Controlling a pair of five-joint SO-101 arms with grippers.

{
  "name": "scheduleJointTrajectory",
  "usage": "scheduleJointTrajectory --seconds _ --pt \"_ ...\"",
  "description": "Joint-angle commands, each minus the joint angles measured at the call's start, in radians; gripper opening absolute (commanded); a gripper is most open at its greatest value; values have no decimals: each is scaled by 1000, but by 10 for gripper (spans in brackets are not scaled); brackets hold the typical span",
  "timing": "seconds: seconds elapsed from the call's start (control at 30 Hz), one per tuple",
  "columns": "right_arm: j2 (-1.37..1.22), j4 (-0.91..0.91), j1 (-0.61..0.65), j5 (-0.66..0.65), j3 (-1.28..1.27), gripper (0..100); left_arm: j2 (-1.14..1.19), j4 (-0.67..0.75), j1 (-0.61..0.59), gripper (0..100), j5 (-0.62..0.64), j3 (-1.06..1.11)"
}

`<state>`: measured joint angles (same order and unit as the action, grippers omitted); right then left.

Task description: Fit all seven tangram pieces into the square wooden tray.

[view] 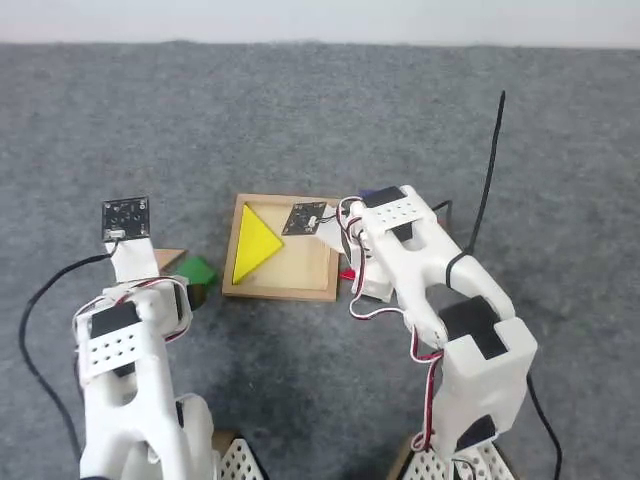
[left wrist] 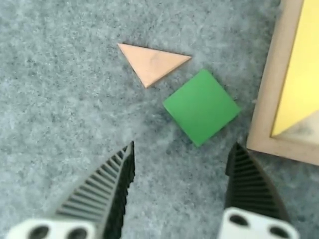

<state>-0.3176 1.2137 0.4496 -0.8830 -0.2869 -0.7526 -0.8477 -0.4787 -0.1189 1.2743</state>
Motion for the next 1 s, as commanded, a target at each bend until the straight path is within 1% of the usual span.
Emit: scheduleJointTrajectory --seconds 0.0,0.33,0.5,0.57,0.97 --pt "2 31 -24 -11 32 379 -28 23 -8 287 -12 -12" --pt "1 31 -24 -17 31 367 -28 23 -8 287 -12 -12" --pt "1 28 -24 -18 31 235 -28 23 -8 287 -12 -12" --pt "1 28 -24 -18 31 199 -28 23 -8 287 -12 -12" --pt "1 27 -24 -17 29 188 -28 23 -8 287 -12 -12"
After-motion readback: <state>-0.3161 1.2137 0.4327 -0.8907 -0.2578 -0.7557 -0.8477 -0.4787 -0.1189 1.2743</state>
